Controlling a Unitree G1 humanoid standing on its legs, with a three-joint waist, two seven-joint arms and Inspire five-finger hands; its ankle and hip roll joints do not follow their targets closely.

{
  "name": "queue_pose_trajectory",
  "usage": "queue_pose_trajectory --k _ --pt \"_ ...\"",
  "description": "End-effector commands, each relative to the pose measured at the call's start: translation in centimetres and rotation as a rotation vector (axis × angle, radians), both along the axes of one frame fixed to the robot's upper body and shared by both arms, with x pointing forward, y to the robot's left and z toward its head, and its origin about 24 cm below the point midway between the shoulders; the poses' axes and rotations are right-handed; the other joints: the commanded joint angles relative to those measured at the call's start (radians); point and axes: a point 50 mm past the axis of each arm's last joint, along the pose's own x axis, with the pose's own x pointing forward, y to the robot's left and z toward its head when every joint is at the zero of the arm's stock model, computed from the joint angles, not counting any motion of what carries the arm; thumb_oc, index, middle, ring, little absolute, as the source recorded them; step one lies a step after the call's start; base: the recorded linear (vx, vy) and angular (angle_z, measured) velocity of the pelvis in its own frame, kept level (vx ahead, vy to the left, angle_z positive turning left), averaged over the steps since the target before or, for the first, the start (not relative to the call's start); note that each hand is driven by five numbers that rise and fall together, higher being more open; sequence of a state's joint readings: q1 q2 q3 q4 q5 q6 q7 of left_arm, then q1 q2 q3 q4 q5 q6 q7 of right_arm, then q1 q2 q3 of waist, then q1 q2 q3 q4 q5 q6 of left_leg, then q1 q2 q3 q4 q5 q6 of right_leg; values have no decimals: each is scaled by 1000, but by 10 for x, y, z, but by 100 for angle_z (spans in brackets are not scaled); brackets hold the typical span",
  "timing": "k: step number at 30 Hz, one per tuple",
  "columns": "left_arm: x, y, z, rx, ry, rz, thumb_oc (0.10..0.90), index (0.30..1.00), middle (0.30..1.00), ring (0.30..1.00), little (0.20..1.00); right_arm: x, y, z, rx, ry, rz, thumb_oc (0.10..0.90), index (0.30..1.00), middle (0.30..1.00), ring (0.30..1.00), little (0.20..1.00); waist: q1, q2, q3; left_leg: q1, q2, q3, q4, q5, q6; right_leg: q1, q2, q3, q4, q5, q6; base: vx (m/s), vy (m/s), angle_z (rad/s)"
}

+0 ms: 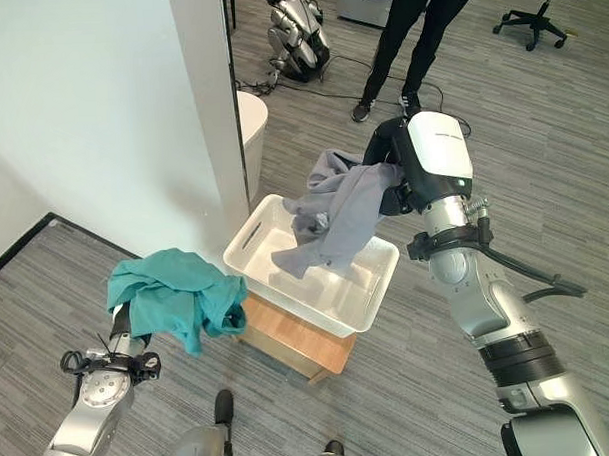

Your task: Pick up bed clothes into laundry basket.

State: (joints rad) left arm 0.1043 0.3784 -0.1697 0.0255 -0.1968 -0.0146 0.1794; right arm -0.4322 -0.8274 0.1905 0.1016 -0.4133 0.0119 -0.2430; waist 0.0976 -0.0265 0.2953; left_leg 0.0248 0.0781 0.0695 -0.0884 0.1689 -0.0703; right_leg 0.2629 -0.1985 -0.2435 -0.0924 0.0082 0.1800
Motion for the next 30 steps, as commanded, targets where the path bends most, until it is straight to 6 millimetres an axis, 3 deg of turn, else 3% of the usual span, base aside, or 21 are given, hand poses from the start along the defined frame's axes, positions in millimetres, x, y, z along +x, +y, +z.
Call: queue_pose_trajectory --k 1,5,12,13,24,30 --pt "10 -18 42 -69 -236 -90 400 300 300 300 300 6 -2 28 -35 -112 -12 400 300 300 300 300 40 11 -136 40 71 10 8 -101 -40 -49 55 -33 5 -90 -31 -44 -3 4" --pt "10 -21 42 -85 -234 -116 400 300 300 300 300 19 -10 3 -37 -4 -83 400 300 300 300 300 77 4 -87 -25 71 -11 6 -85 -43 -101 52 -54 5 -80 -25 -75 -5 8" --pt "16 -23 48 -101 -260 -129 400 300 300 300 300 33 -18 9 -19 -5 -152 400 300 300 300 300 103 5 -33 -118 73 -35 2 -55 -56 -173 53 -76 5 -66 -24 -103 -3 18" --pt "19 -23 49 -110 -263 -120 400 300 300 300 300 35 -20 12 -16 -16 -171 800 900 900 900 900 106 7 -22 -143 73 -45 2 -49 -58 -190 53 -85 5 -64 -24 -28 2 19" --pt "24 -20 54 -106 -287 -87 400 300 300 300 300 23 -11 -4 -1 -20 -132 800 900 900 900 900 96 14 -48 -120 52 -53 4 -69 -46 -154 39 -89 5 -76 -21 30 6 6" --pt "27 -21 65 -106 -334 -78 400 300 300 300 300 7 -12 3 69 -81 -100 800 900 900 900 900 66 19 -82 -71 44 -38 1 -92 -40 -120 28 -79 5 -81 -12 53 13 -2"
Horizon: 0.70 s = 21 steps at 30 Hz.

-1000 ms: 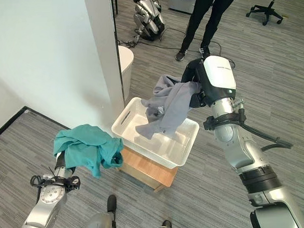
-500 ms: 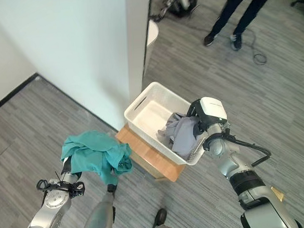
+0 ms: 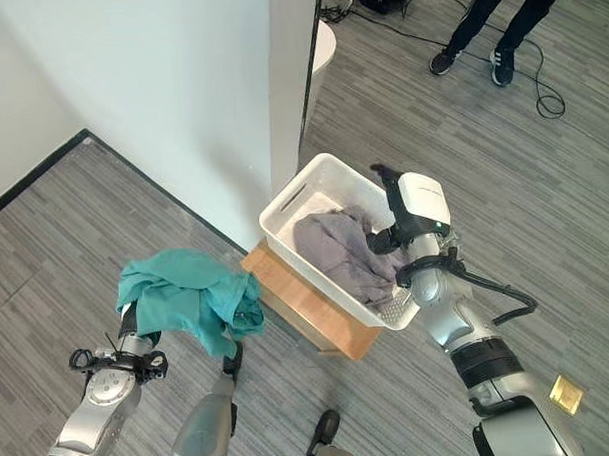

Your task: Pick up bed clothes into laundry basket.

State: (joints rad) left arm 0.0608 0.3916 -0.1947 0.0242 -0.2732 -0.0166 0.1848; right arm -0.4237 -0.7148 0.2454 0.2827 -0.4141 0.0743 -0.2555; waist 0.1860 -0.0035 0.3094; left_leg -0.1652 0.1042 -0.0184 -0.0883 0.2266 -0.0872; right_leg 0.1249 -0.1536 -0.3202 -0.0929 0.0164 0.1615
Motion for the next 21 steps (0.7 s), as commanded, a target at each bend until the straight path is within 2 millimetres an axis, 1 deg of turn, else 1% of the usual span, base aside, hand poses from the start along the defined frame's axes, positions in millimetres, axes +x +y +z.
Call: queue_pose_trajectory --k 1,2,3,5,6,7,8,10,11,12,13,14,15,17,18,19,21 --pt "19 -16 59 -47 -317 -51 400 300 300 300 300 -7 -7 60 -7 -293 9 800 900 900 900 900 -26 -3 -100 127 17 54 1 -154 -21 21 -19 0 6 -90 8 35 4 -8" --pt "19 -15 63 -47 -335 -46 400 300 300 300 300 -13 -9 63 26 -327 9 800 900 900 900 900 -41 0 -105 134 17 58 1 -160 -19 23 -20 4 6 -90 8 56 7 -8" --pt "19 -16 66 -43 -347 -47 400 300 300 300 300 -20 -11 60 48 -340 4 800 900 900 900 900 -47 -1 -108 142 17 61 1 -165 -18 29 -21 6 6 -90 10 61 10 -6" --pt "20 -16 74 -42 -385 -47 400 300 300 300 300 -30 -22 49 71 -325 -41 800 900 900 900 900 -65 3 -117 155 18 67 1 -172 -15 35 -24 12 6 -91 12 50 12 -1" --pt "20 -17 76 -44 -397 -52 400 300 300 300 300 -36 -31 36 87 -295 -83 800 900 900 900 900 -71 4 -121 163 17 71 1 -176 -13 38 -25 15 6 -91 13 26 5 -10" --pt "20 -17 76 -44 -396 -53 400 300 300 300 300 -36 -31 36 87 -294 -85 800 900 900 900 900 -70 3 -121 163 17 71 1 -176 -13 39 -25 15 6 -91 13 34 4 -13" --pt "20 -19 83 -46 -427 -56 400 300 300 300 300 -45 -46 11 119 -219 -167 800 900 900 900 900 -91 8 -127 175 17 79 1 -183 -10 43 -28 22 6 -89 14 33 5 -16" --pt "22 -22 93 -32 -471 -71 400 300 300 300 300 -55 -57 -20 157 -118 -244 800 900 900 900 900 -105 11 -131 188 18 87 1 -190 -7 47 -29 26 6 -89 15 28 3 -11" --pt "24 -26 104 -16 -520 -99 400 300 300 300 300 -69 -69 -62 201 42 -326 800 900 900 900 900 -123 13 -131 196 19 97 1 -194 -3 50 -30 34 6 -89 14 9 1 -18" --pt "24 -27 104 -16 -519 -100 400 300 300 300 300 -69 -69 -63 202 42 -326 800 900 900 900 900 -122 13 -131 197 19 98 1 -194 -3 51 -30 34 6 -89 14 3 -4 -22" --pt "26 -30 109 -14 -539 -114 400 300 300 300 300 -77 -73 -83 242 120 -368 800 900 900 900 900 -134 13 -131 199 20 101 1 -195 -1 50 -30 38 6 -88 14 8 -1 -19" --pt "30 -39 120 18 -584 -157 400 300 300 300 300 -94 -84 -113 299 236 -455 800 900 900 900 900 -154 13 -132 204 21 109 1 -196 1 50 -30 43 6 -88 14 8 -1 -12" --pt "30 -39 120 19 -585 -158 400 300 300 300 300 -93 -84 -113 301 235 -455 800 900 900 900 900 -153 13 -131 204 21 109 1 -197 1 50 -30 43 6 -88 14 16 -4 -6" --pt "38 -49 130 57 -623 -191 400 300 300 300 300 -114 -92 -141 351 342 -537 800 900 900 900 900 -177 13 -131 207 21 118 1 -199 3 47 -30 50 6 -87 15 17 -13 -13" --pt "41 -52 135 79 -639 -199 400 300 300 300 300 -122 -93 -149 382 370 -563 800 900 900 900 900 -191 14 -132 209 21 122 1 -201 3 44 -31 56 6 -86 16 29 -10 -16" --pt "45 -54 138 100 -654 -200 400 300 300 300 300 -127 -95 -153 395 386 -581 800 900 900 900 900 -196 14 -132 209 22 125 1 -203 3 41 -31 60 6 -85 17 34 -7 -15" --pt "54 -59 147 168 -680 -207 400 300 300 300 300 -141 -97 -165 435 429 -621 800 900 900 900 900 -221 15 -133 213 23 139 1 -205 2 28 -32 75 6 -77 20 16 -10 -16"
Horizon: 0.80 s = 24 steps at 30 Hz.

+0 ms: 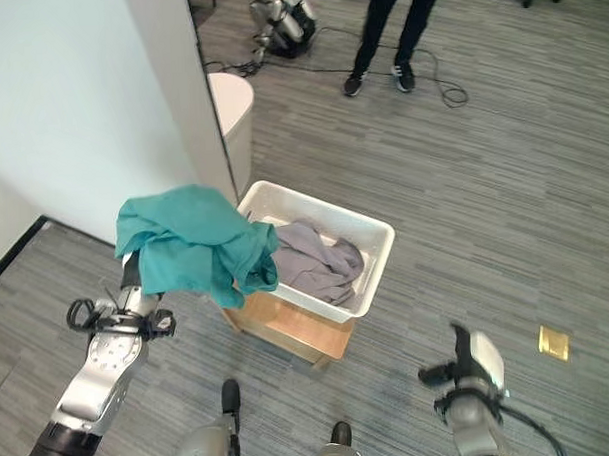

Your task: Pick up bed clothes into laundry basket.

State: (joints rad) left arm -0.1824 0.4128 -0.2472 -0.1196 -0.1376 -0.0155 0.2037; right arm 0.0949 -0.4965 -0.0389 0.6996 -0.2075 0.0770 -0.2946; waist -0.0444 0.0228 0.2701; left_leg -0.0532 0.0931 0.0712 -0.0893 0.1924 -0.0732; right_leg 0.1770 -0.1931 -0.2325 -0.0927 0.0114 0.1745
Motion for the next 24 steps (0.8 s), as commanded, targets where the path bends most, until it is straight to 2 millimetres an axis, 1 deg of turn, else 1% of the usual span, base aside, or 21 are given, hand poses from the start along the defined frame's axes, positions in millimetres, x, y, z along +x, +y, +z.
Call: queue_pose_trajectory --k 1,2,3,5,6,8,10,11,13,15,16,17,18,19,21,22,23,24 --pt "17 -22 63 54 -316 -63 400 300 300 300 300 25 -14 29 -32 -163 5 800 900 900 900 900 1 -9 -95 102 36 54 2 -172 -12 -27 6 -7 5 -69 8 -9 1 -29" --pt "24 -25 71 129 -350 -51 400 300 300 300 300 14 -15 21 -32 -118 -1 800 900 900 900 900 -18 -6 -96 107 38 72 2 -175 -13 -36 5 6 5 -63 9 -10 2 -40" --pt "24 -25 71 130 -351 -51 400 300 300 300 300 14 -15 21 -31 -118 -1 800 900 900 900 900 -16 -6 -96 107 38 73 2 -175 -13 -37 5 7 5 -63 10 1 8 -47" --pt "28 -25 72 185 -359 -35 400 300 300 300 300 8 -12 14 -17 -86 2 800 900 900 900 900 -32 -4 -99 114 41 88 2 -179 -13 -42 4 20 5 -61 10 28 9 -33" --pt "29 -26 72 187 -361 -34 400 300 300 300 300 8 -11 14 -16 -87 2 800 900 900 900 900 -29 -5 -98 115 41 91 2 -180 -13 -43 5 22 5 -61 10 43 13 -18" --pt "41 -23 70 270 -343 18 400 300 300 300 300 -1 -8 5 16 -49 -2 800 900 900 900 900 -53 -5 -96 121 43 104 2 -182 -14 -49 8 34 5 -58 11 33 2 -27" --pt "55 -23 73 354 -339 68 400 300 300 300 300 -4 -6 1 36 -35 -9 800 900 900 900 900 -68 -5 -93 122 44 111 2 -183 -16 -55 7 40 5 -55 13 11 -5 -25" --pt "65 -22 73 427 -330 97 400 300 300 300 300 -7 -4 -2 49 -28 -10 800 900 900 900 900 -83 -4 -91 122 43 116 2 -184 -16 -61 8 45 5 -52 14 -11 3 -8" --pt "78 -22 78 540 -334 141 400 300 300 300 300 -8 -1 -5 59 -11 -2 800 900 900 900 900 -95 -4 -83 117 43 124 2 -184 -16 -75 7 54 5 -47 17 -11 0 -3" --pt "86 -18 83 627 -346 179 400 300 300 300 300 -9 1 -7 56 1 12 800 900 900 900 900 -107 -5 -75 112 44 137 2 -184 -17 -89 7 64 5 -41 19 -68 2 -20" --pt "91 -18 100 668 -401 228 400 300 300 300 300 2 5 -3 52 -29 36 800 900 900 900 900 -119 -10 -31 84 43 147 2 -177 -19 -135 6 83 5 -23 22 -117 4 -29" --pt "91 -17 101 669 -405 230 400 300 300 300 300 4 5 -3 53 -33 37 800 900 900 900 900 -118 -10 -30 81 43 148 2 -176 -18 -139 6 85 5 -21 22 -218 15 -42" --pt "94 -20 111 683 -437 258 400 300 300 300 300 7 8 -2 50 -40 50 800 900 900 900 900 -127 -12 -1 54 43 154 2 -166 -18 -173 3 93 5 -9 22 -108 11 -31" --pt "95 -21 112 683 -440 259 400 300 300 300 300 8 8 -1 50 -43 49 800 900 900 900 900 -125 -12 -3 48 43 155 2 -165 -18 -179 2 94 5 -7 22 -165 20 -25" --pt "99 -19 122 728 -469 299 400 300 300 300 300 11 10 0 46 -51 65 800 900 900 900 900 -137 -10 18 15 40 162 2 -159 -18 -217 -3 101 5 5 26 -91 25 -10" --pt "102 -15 124 794 -474 331 400 300 300 300 300 19 13 2 45 -74 82 800 900 900 900 900 -141 -8 35 -10 39 171 2 -156 -19 -250 -4 108 5 19 31 -51 22 -15" --pt "103 -16 125 796 -477 332 400 300 300 300 300 20 14 3 46 -77 82 800 900 900 900 900 -138 -8 31 -18 40 174 2 -155 -19 -259 -4 111 5 21 31 -58 27 -14" --pt "104 -12 125 841 -476 345 400 300 300 300 300 21 15 2 45 -74 90 800 900 900 900 900 -140 -5 37 -28 42 178 2 -150 -20 -273 -6 112 5 25 33 -11 20 -14"
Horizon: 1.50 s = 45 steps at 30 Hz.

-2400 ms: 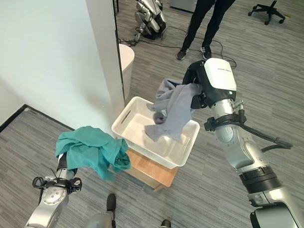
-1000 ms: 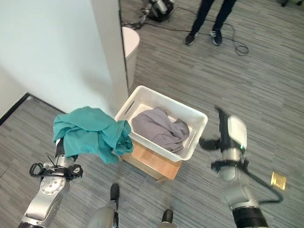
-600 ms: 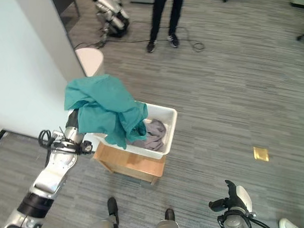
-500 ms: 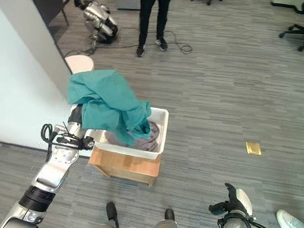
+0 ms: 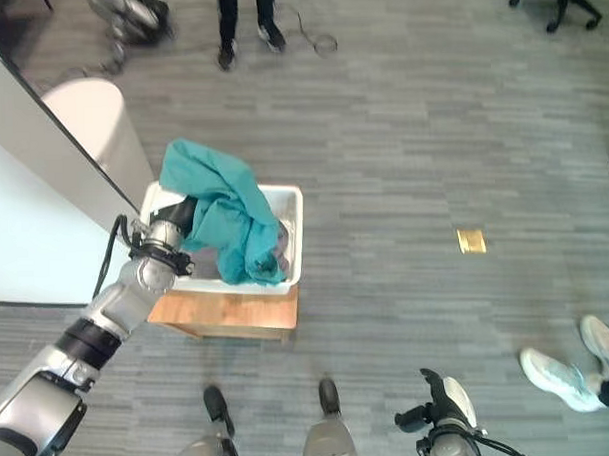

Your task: Pick up bed clothes into laundry basket.

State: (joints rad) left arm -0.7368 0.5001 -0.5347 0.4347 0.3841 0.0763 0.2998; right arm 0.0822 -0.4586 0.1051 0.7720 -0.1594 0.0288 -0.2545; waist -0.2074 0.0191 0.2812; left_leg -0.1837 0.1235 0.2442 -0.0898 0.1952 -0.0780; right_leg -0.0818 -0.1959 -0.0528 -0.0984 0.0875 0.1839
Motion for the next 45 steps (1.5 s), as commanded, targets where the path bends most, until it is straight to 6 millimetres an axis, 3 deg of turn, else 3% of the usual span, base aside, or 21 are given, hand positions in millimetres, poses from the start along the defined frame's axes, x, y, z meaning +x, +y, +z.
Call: queue_pose_trajectory --k 1,5,8,10,13,17,19,24,28,30,33,34,36,38,41,45 --pt "18 4 93 86 -348 62 400 300 300 300 300 24 -16 26 -65 -151 -17 800 900 900 900 900 21 -1 28 94 12 10 3 -153 -16 -26 -2 -64 11 -48 24 5 17 -23" --pt "23 -1 100 197 -376 72 400 300 300 300 300 22 -4 14 -30 -132 -21 800 900 900 900 900 23 -1 49 62 14 16 3 -145 -20 -71 -8 -57 11 -36 27 -7 6 -19" --pt "30 0 107 272 -386 114 400 300 300 300 300 34 6 13 -19 -151 -9 800 900 900 900 900 15 -8 87 22 12 17 3 -134 -18 -118 -13 -51 11 -19 34 -120 23 -5" --pt "35 8 109 299 -373 174 800 900 900 900 900 38 16 11 4 -159 10 800 900 900 900 900 13 -19 110 -1 15 26 3 -127 -16 -145 -15 -47 11 -8 36 -94 16 -8" --pt "41 -6 86 265 -289 173 800 900 900 900 900 43 36 6 52 -166 48 800 900 900 900 900 26 -31 143 -28 18 21 3 -118 -17 -168 -15 -55 11 -3 34 -67 -15 -7" --pt "42 -21 78 252 -278 162 800 900 900 900 900 44 44 5 78 -178 67 800 900 900 900 900 31 -31 154 -36 13 7 3 -115 -17 -167 -21 -67 11 -5 34 -22 -15 3" --pt "39 -30 76 238 -298 141 800 900 900 900 900 60 49 13 74 -217 103 800 900 900 900 900 46 -24 158 -34 11 -6 3 -117 -17 -157 -22 -75 11 -9 33 -15 -30 20" --pt "38 -32 84 177 -317 149 800 900 900 900 900 52 55 11 65 -198 192 800 900 900 900 900 47 -26 149 -17 5 -17 3 -122 -17 -137 -23 -80 11 -16 31 -11 -31 13" --pt "30 -14 119 91 -408 116 800 900 900 900 900 50 48 13 68 -190 191 800 900 900 900 900 58 -18 115 34 6 -21 3 -136 -16 -79 -27 -89 11 -28 30 23 -45 11" --pt "19 -18 124 -40 -415 15 800 900 900 900 900 51 48 14 68 -188 193 800 900 900 900 900 69 -10 99 51 2 -24 3 -139 -14 -55 -28 -94 11 -33 29 42 -17 16" --pt "3 -19 109 -273 -352 -123 800 900 900 900 900 57 51 18 62 -193 224 800 900 900 900 900 82 2 72 79 -1 -30 3 -145 -12 -19 -29 -105 11 -42 27 50 -10 19" --pt "-6 -26 94 -436 -282 -202 800 900 900 900 900 60 53 21 66 -205 227 800 900 900 900 900 93 5 56 94 -3 -35 3 -146 -10 1 -28 -112 11 -48 25 51 -20 9" --pt "-6 -25 93 -438 -279 -201 800 900 900 900 900 59 52 20 65 -202 227 800 900 900 900 900 91 6 55 96 -3 -36 3 -147 -10 3 -28 -112 11 -49 25 33 -11 17" --pt "-23 -33 72 -648 -162 -338 800 900 900 900 900 67 47 29 55 -234 210 800 900 900 900 900 115 7 12 127 -8 -53 3 -155 -8 51 -24 -129 11 -64 19 105 -41 20" --pt "-32 -29 63 -751 -130 -368 800 900 900 900 900 69 42 33 46 -246 187 800 900 900 900 900 125 6 -10 144 -8 -62 3 -160 -7 77 -24 -139 11 -72 17 75 -31 11" --pt "-48 -20 49 -865 -82 -413 800 900 900 900 900 77 18 51 -23 -305 132 800 900 900 900 900 150 -1 -45 170 -8 -79 3 -168 -5 117 -20 -153 11 -85 13 66 -28 14"
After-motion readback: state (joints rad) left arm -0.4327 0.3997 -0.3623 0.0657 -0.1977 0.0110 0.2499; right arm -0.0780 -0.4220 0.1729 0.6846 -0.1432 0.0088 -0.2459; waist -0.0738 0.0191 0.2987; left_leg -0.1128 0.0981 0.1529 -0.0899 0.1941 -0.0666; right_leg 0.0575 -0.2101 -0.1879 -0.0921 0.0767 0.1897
